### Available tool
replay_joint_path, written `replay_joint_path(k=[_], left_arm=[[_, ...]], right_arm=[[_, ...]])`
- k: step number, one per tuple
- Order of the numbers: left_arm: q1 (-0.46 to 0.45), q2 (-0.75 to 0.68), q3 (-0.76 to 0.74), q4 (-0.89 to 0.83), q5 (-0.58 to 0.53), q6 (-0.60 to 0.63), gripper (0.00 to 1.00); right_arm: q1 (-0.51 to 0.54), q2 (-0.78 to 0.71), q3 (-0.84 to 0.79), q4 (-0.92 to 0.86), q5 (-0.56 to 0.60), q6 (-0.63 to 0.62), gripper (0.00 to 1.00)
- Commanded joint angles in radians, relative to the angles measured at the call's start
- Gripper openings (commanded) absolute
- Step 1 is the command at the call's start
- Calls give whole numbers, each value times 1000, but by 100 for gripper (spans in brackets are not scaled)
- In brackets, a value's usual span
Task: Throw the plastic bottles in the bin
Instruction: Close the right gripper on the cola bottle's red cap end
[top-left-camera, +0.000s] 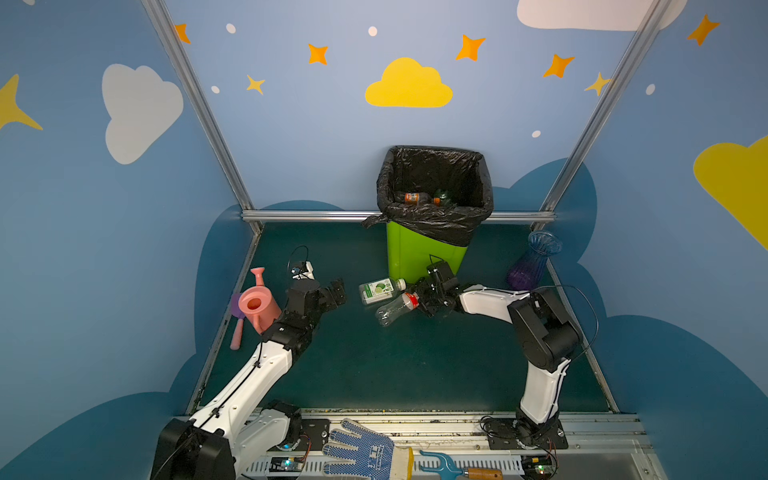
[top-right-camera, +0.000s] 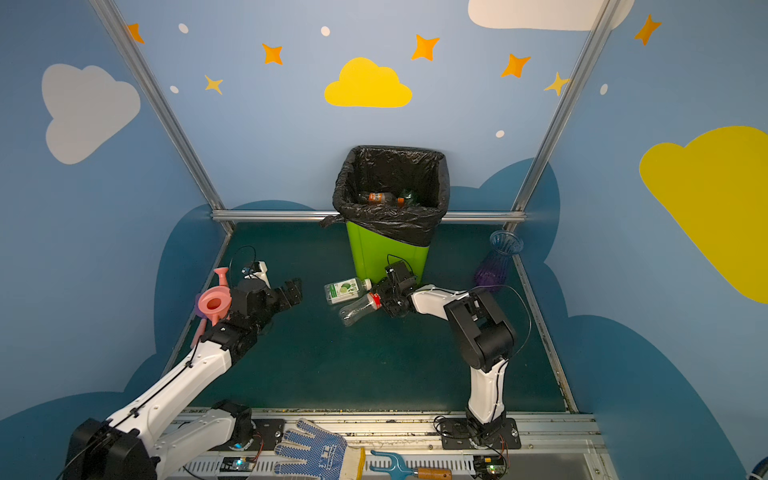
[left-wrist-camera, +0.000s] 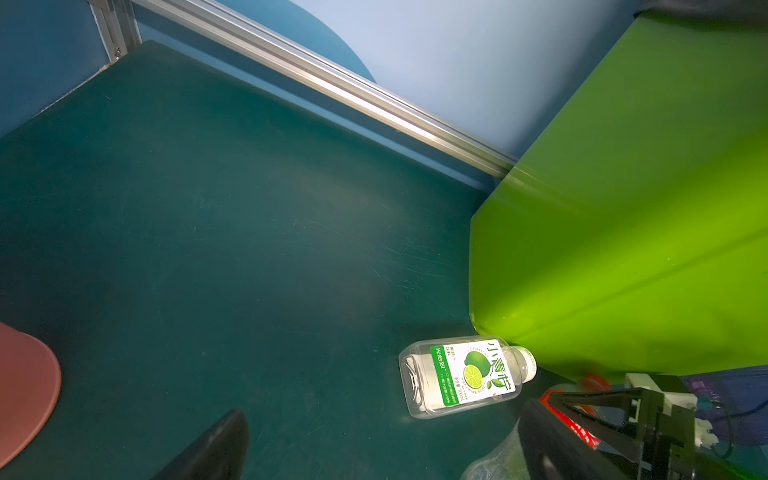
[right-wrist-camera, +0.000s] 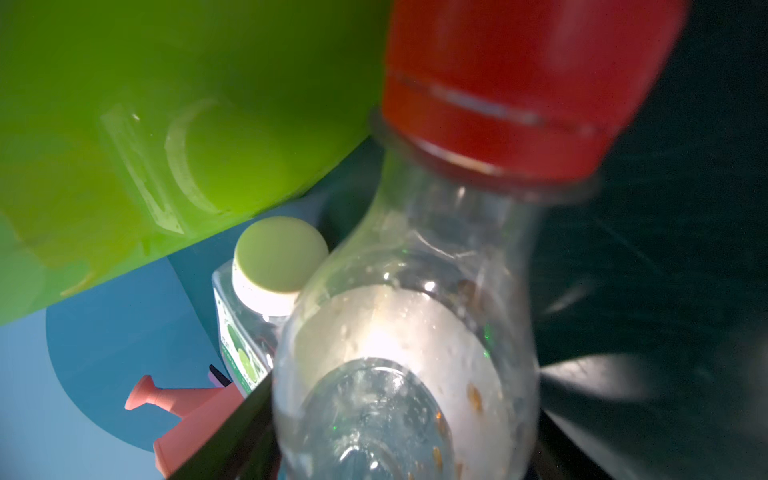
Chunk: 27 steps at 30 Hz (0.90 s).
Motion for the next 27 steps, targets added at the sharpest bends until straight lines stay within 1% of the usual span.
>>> replay_joint_path(k=[1, 5, 6, 11, 14, 18, 23, 27], left_arm=[[7, -11, -9, -11, -7, -10, 100], [9, -11, -11, -12, -7, -11, 100], [9, -11, -11, -12, -9, -13, 100], [13, -6, -14, -13, -13, -17, 100], [13, -1, -15, -11, -17, -22, 100], [18, 16, -16, -10, -15, -37, 100], [25, 43, -15, 0, -11, -56, 100], [28, 76, -7, 15, -5, -71, 100]], right_arm=[[-3, 32, -1, -28, -24, -19, 68], [-2, 10, -32, -5, -24, -14, 58], [-2, 3, -40, -3, -22, -14, 57], [-9, -65, -79, 22, -14, -30, 56], [-16, -139, -91, -4, 21, -80, 56], [-53, -283, -101, -68, 80, -174, 55], [-120, -512, -84, -185, 156, -296, 55], [-152, -723, -17, -289, 301, -415, 55]])
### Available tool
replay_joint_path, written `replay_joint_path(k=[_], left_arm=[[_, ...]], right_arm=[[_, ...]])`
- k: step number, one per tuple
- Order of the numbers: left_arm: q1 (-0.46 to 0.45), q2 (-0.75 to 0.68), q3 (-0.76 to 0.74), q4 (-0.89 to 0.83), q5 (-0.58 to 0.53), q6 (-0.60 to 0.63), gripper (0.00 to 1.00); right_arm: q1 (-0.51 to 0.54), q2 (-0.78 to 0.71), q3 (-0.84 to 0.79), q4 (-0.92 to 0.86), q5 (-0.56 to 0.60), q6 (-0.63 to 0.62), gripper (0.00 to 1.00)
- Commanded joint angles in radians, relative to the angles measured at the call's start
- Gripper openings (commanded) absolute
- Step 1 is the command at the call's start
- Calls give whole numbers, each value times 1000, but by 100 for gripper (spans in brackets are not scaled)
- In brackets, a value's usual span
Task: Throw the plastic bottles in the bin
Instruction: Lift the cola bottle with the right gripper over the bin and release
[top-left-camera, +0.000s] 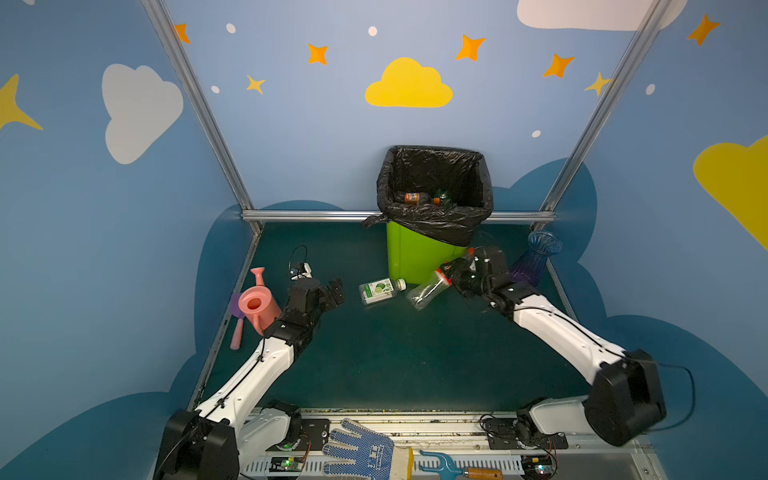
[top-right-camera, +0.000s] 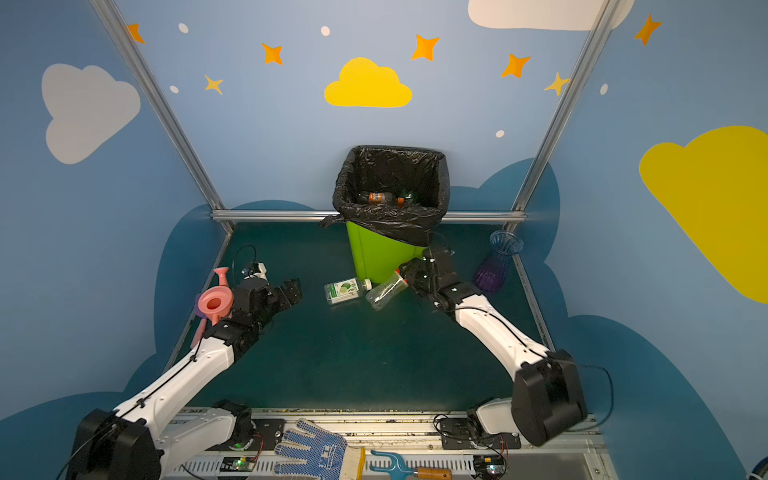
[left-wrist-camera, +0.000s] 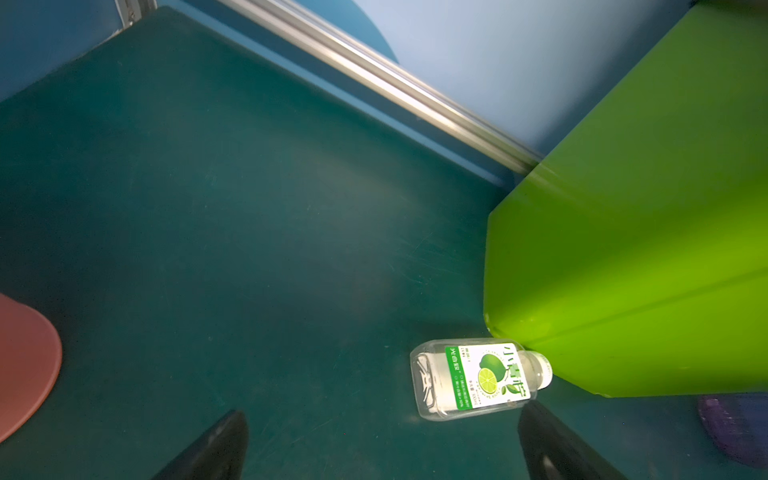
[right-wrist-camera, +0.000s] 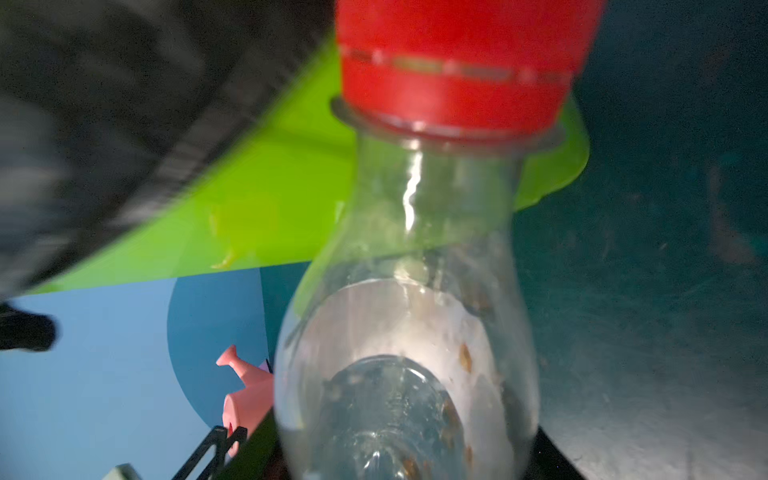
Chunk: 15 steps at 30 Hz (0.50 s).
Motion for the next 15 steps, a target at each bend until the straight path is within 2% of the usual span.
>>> replay_joint_path(k=[1, 4, 7, 11, 15], left_arm=[[6, 33, -1, 15, 0, -22, 100], [7, 64, 15, 19, 9, -30, 100], [8, 95, 30, 24, 27, -34, 100], [7, 134, 47, 23, 52, -47, 100], [7, 175, 88, -12, 109, -48, 100]], right_arm=[[-19, -168, 85, -106, 186, -179, 55], [-36, -298, 165, -104, 324, -321, 56], [-60, -392, 258, -13, 408, -483, 57], [-71, -435, 359, 142, 451, -654, 57], [-79, -367, 438, 231, 407, -685, 57]])
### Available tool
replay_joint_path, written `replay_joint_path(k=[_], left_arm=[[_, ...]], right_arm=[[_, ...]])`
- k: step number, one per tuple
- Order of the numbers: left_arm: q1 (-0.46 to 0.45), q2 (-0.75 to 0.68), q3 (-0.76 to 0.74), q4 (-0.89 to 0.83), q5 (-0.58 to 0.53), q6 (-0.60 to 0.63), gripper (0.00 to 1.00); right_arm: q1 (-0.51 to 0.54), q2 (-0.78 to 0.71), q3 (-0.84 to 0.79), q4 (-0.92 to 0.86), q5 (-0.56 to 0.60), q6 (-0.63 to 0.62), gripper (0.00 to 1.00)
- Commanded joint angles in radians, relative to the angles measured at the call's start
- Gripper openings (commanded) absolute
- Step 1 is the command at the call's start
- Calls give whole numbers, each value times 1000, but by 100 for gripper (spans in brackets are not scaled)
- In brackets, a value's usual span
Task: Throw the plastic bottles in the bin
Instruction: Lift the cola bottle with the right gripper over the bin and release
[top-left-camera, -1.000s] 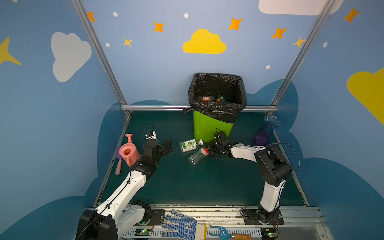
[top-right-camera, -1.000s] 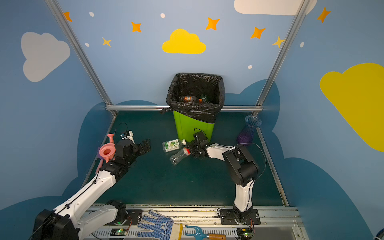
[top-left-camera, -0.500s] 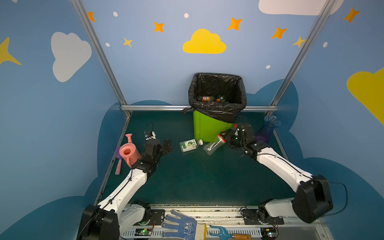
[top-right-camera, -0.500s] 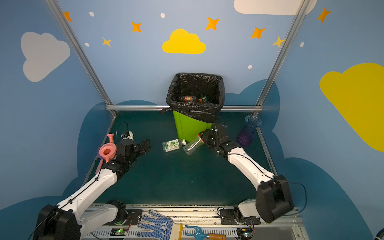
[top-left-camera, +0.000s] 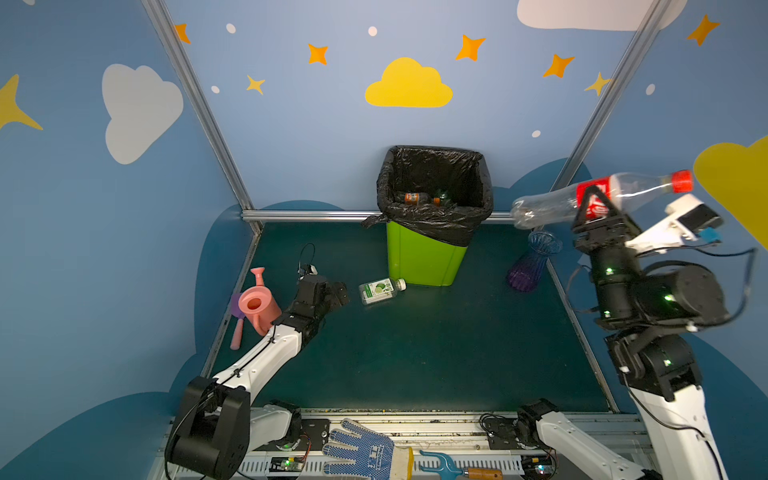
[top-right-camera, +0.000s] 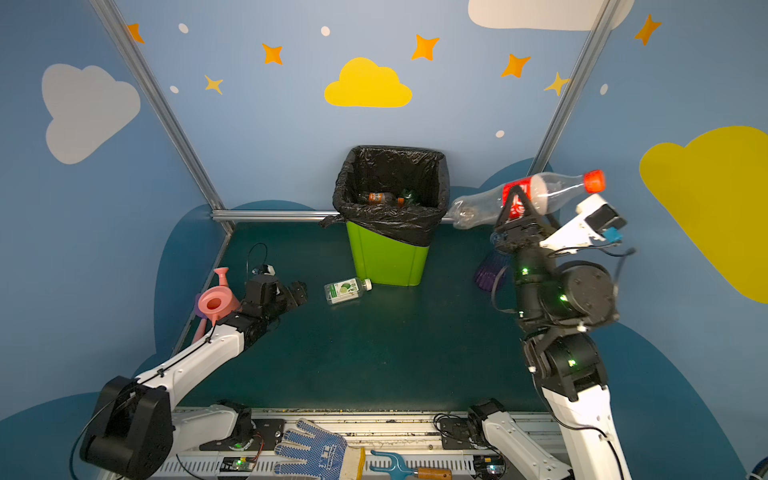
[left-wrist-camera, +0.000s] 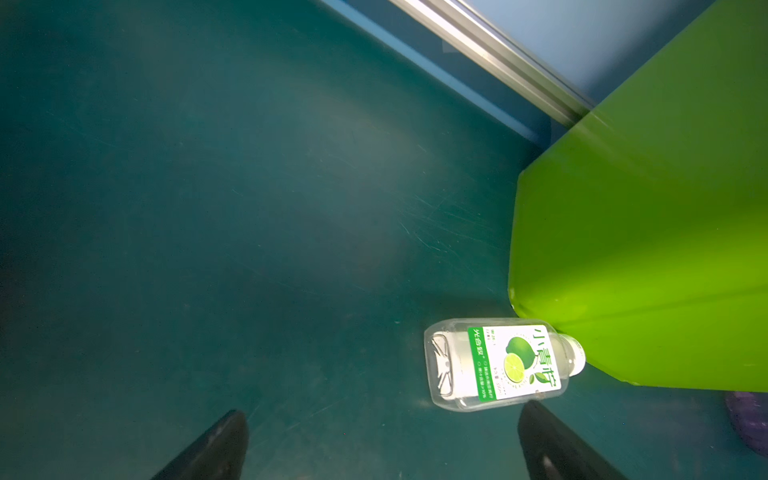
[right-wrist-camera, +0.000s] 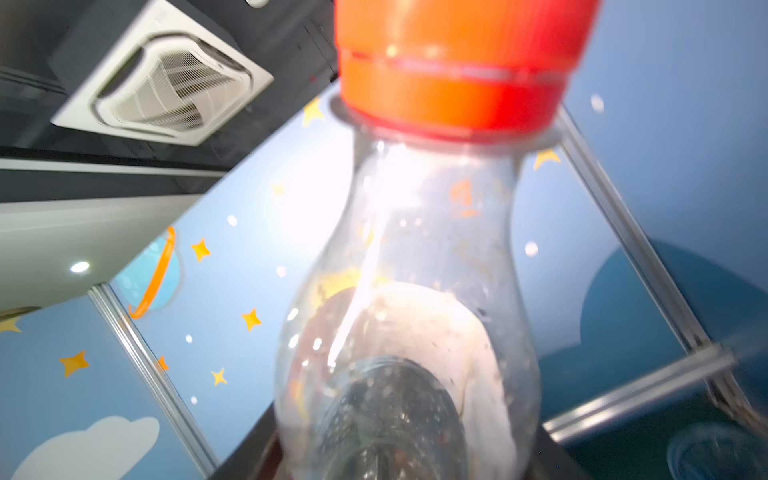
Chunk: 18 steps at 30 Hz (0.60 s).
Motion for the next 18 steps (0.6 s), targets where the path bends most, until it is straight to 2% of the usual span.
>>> replay_joint_path(k=[1, 3, 5, 8, 9, 10, 11, 12, 13, 16, 18], left_arm=[[3, 28, 62, -31, 58, -4, 100], [3, 44, 83, -51, 82, 6, 100], [3, 56, 93, -53, 116, 30, 100], [3, 85, 107, -56, 155, 45, 100], [3, 96, 112, -58, 168, 47, 100], [3, 102, 120, -69, 182, 54, 100], [2, 104, 128, -82, 186, 64, 100], [1, 102, 133, -102, 183, 73, 100], [0, 96, 131, -109, 179, 81, 100], [-4, 72, 112, -102, 166, 107, 100], [-7, 63, 109, -103, 164, 130, 100]], right_arm=[[-8, 108, 28, 94, -2, -90, 58], [-18, 198, 64, 116, -44, -45, 58], [-36, 341, 145, 88, -144, 15, 60], [-54, 691, 497, -197, -444, 38, 71], [-58, 809, 687, -367, -519, 35, 74], [-62, 896, 837, -487, -565, 20, 77], [-64, 932, 914, -549, -569, 14, 79], [-63, 931, 934, -553, -550, 15, 82], [-64, 893, 881, -495, -530, 20, 87], [-60, 712, 576, -173, -440, 44, 93], [-63, 638, 495, -128, -410, 42, 93]])
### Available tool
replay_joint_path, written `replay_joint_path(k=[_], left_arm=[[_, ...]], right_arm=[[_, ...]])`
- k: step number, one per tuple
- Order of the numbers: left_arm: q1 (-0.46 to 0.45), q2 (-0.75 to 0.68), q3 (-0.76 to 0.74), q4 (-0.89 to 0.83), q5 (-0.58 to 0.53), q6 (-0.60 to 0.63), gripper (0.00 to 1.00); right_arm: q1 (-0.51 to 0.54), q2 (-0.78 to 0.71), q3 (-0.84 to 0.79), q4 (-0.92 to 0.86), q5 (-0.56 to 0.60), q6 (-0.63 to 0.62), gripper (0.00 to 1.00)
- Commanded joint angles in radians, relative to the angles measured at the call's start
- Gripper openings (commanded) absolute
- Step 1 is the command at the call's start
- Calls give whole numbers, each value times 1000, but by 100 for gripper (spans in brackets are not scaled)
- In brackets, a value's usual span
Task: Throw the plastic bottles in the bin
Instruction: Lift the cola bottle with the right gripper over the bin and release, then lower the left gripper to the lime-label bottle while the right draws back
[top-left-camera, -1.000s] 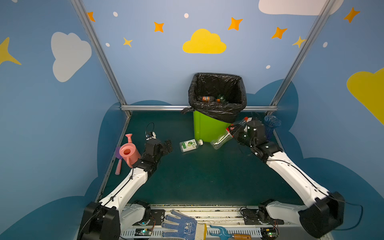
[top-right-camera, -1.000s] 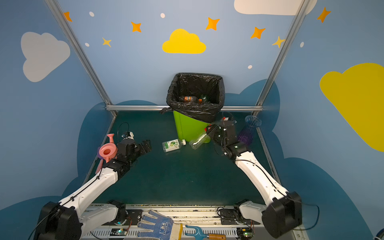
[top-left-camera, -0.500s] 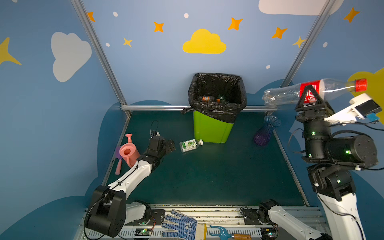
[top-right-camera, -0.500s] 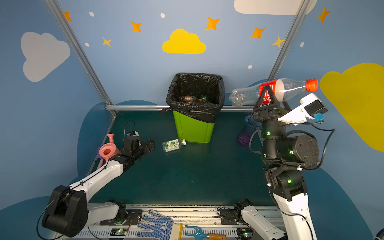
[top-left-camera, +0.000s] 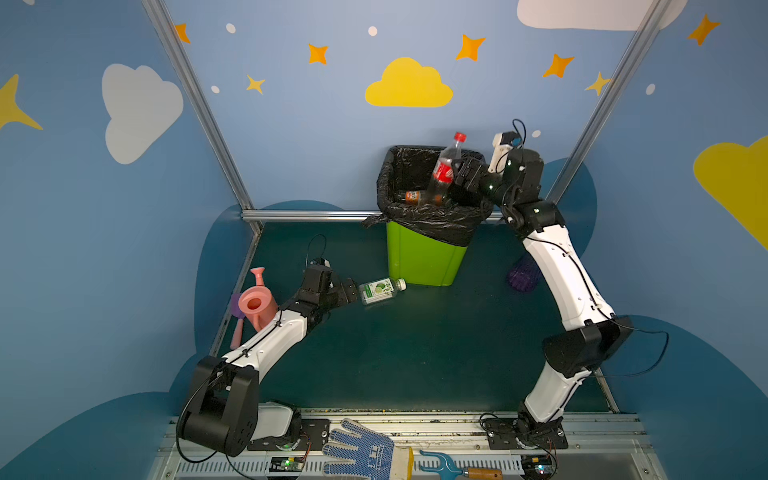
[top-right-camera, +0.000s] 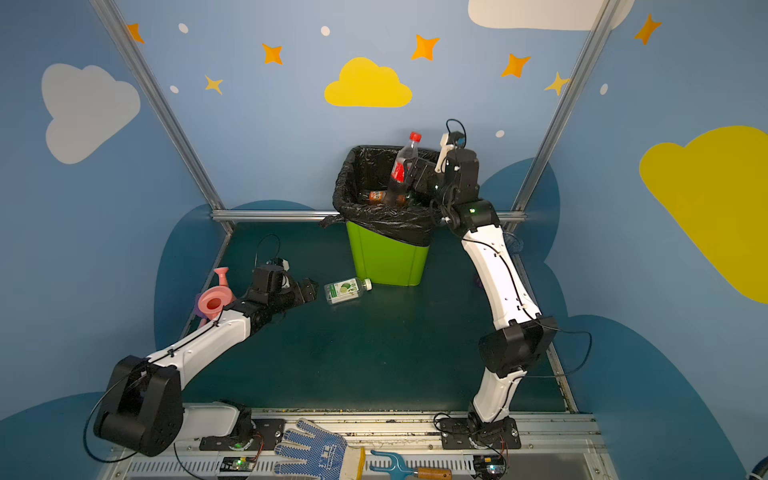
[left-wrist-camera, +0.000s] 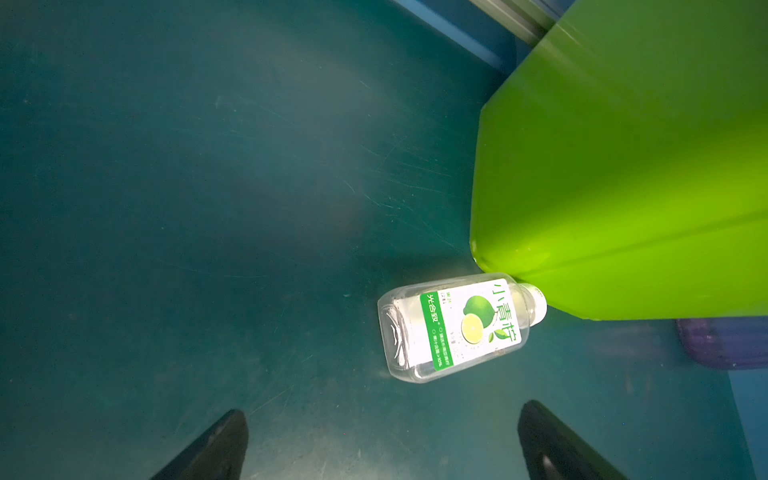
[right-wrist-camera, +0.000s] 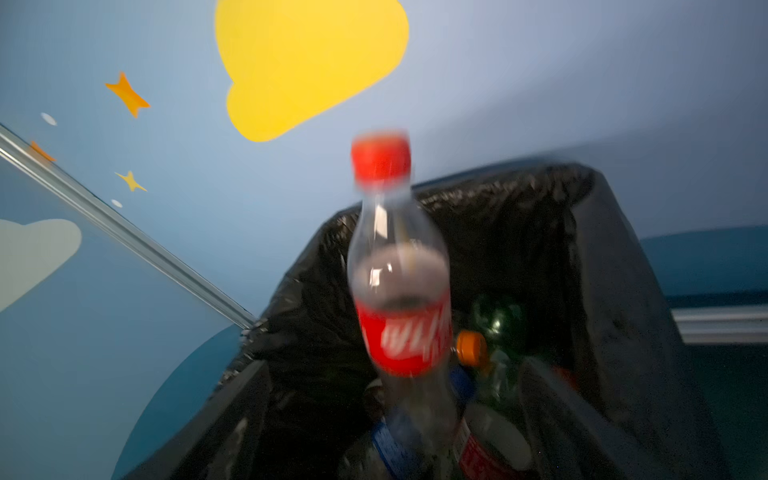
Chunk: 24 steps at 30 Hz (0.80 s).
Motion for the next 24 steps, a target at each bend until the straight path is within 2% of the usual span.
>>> replay_joint_path(k=[1, 8, 16, 21, 24], left_arm=[[-9, -29, 3, -18, 3, 66, 100], [-63, 11, 72, -65, -27, 173, 100], [-117, 67, 140, -99, -54, 268, 100], [-145, 143, 198, -142, -19, 389, 100], [-172, 215, 265, -212, -30, 451, 100]], right_arm=[[-6, -249, -44, 178, 31, 3, 94], [-55, -419, -269, 198, 113, 31, 94], [-169, -551, -535, 186, 82, 147, 94], [-249, -658, -790, 196, 80, 239, 94], [-304, -699, -944, 192, 37, 307, 94]])
